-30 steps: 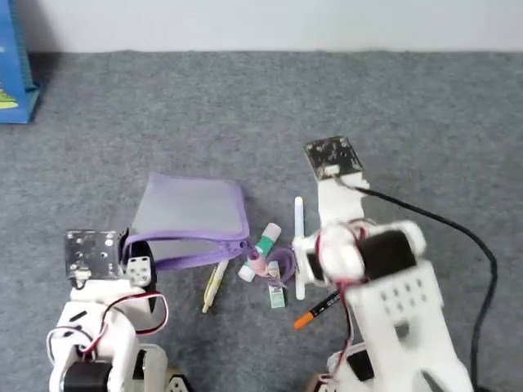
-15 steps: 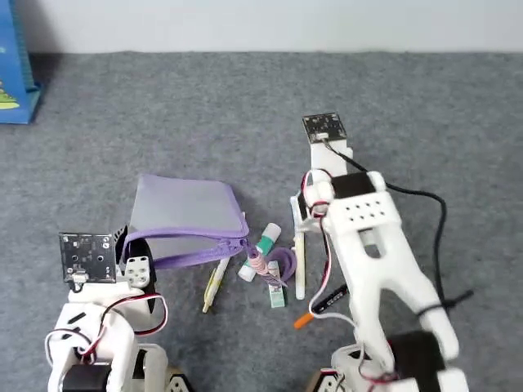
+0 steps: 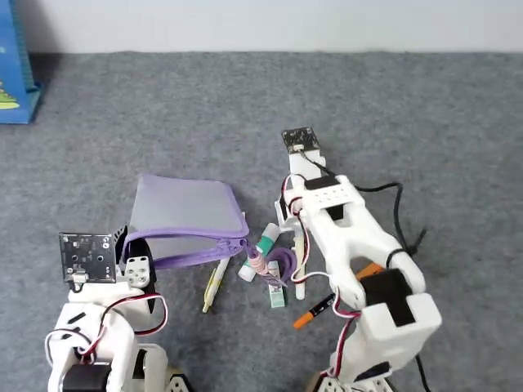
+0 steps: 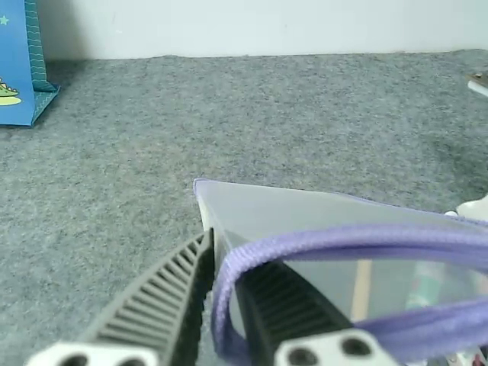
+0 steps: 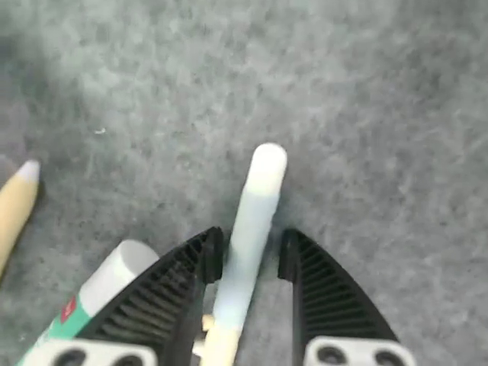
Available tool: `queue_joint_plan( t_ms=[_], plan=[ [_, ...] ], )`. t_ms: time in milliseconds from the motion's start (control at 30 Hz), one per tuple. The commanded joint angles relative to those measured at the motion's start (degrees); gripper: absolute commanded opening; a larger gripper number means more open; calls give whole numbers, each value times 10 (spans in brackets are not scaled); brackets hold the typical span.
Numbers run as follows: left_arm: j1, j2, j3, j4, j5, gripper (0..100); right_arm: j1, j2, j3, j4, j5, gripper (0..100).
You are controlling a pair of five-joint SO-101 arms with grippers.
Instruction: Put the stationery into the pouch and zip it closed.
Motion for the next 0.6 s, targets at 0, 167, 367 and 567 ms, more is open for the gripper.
queue_joint_plan(
  t_ms=[0, 167, 367, 567],
  plan=[
    [1, -4, -17, -5, 1, 13, -3, 39, -47, 2, 4, 121],
    [2, -4, -14, -3, -1, 13, -7, 42, -101, 114, 6, 17],
    [40, -3, -18, 4, -24, 14, -3, -63, -114, 231, 6, 7],
    [43, -3, -58, -6, -22, 14, -3, -258, -81, 324, 25, 7]
  ],
)
